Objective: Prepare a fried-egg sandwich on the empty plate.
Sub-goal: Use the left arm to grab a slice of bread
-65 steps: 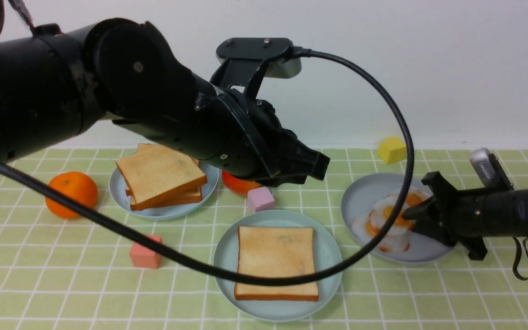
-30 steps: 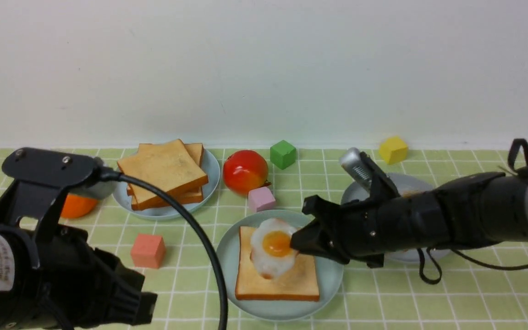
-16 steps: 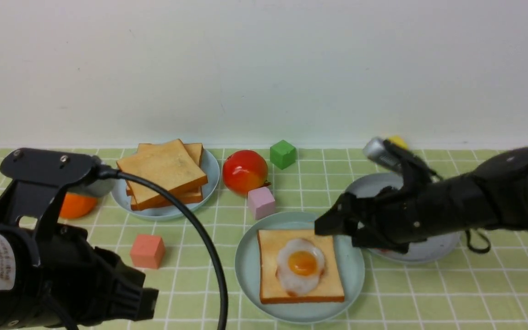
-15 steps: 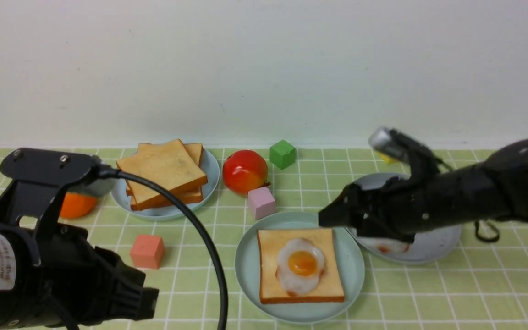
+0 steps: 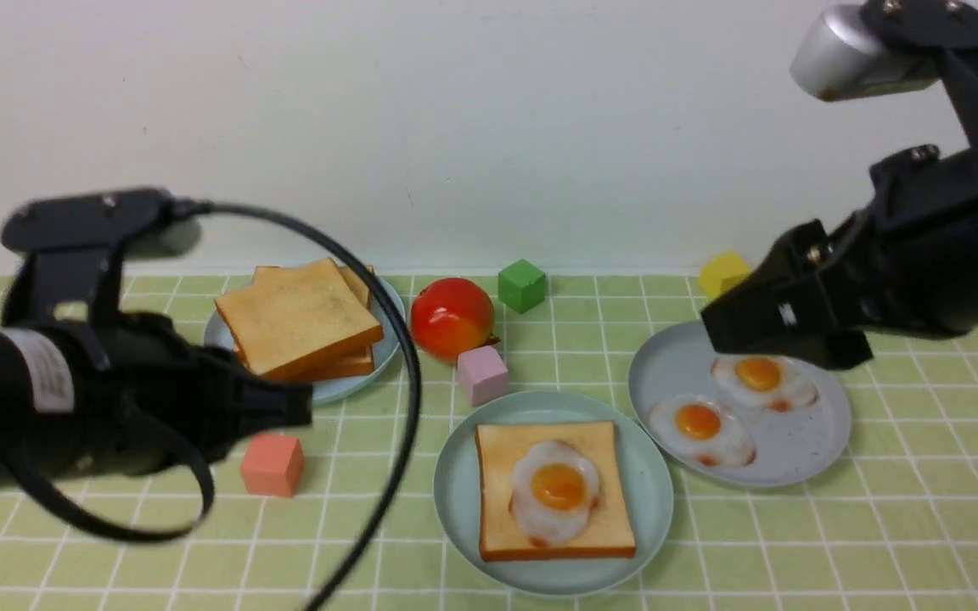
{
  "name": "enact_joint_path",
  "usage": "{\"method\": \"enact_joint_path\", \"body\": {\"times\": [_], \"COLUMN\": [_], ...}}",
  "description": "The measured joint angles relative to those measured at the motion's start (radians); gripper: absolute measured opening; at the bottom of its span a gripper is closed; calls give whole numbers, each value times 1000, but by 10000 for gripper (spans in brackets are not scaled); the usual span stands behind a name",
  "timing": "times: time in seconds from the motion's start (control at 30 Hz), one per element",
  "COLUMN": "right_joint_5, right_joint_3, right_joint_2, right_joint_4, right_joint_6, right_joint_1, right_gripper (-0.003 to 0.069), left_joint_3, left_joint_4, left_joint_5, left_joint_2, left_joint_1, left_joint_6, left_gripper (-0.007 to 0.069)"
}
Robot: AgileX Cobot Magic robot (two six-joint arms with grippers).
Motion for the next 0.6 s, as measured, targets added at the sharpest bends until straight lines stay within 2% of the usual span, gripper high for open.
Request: {"method": "enact_joint_path", "body": {"times": [0.03, 0.07, 0.1, 0.13, 0.23, 0.27, 0.3, 0.43, 0.5, 0.53, 0.6], "right_joint_5": [-4, -5, -13, -14, -39, -43, -56, -82, -84, -84, -83], "right_joint_3": [12, 14, 37, 40, 79, 82, 84, 84, 84, 84, 84], "right_joint_2": [-14, -18, -28, -28, -28, -27, -25, -24, -24, -24, -24], "right_joint_4": [-67, -77, -148, -156, -227, -229, -233, -240, -242, -242, -242], "right_joint_6": [46, 62, 115, 115, 192, 195, 202, 211, 214, 214, 214], "right_joint_1": [49, 58, 122, 130, 245, 256, 297, 354, 366, 366, 370], "right_gripper": [453, 453, 449, 449, 447, 447, 447, 445, 444, 444, 444], "left_joint_3": [-18, -21, -42, -44, -88, -94, -119, -178, -212, -212, -243], "left_joint_4": [-19, -24, -81, -81, -271, -284, -405, -640, -776, -786, -863], "left_joint_5": [7, 8, 38, 38, 115, 122, 147, 196, 203, 203, 203], "left_joint_2": [1, 1, 9, 11, 71, 76, 129, 251, 329, 336, 419], "left_joint_1": [50, 58, 124, 132, 266, 281, 341, 470, 525, 529, 551], "left_joint_6": [20, 20, 72, 79, 216, 226, 312, 437, 490, 494, 533], "left_gripper": [4, 4, 5, 5, 4, 4, 6, 15, 43, 43, 101]}}
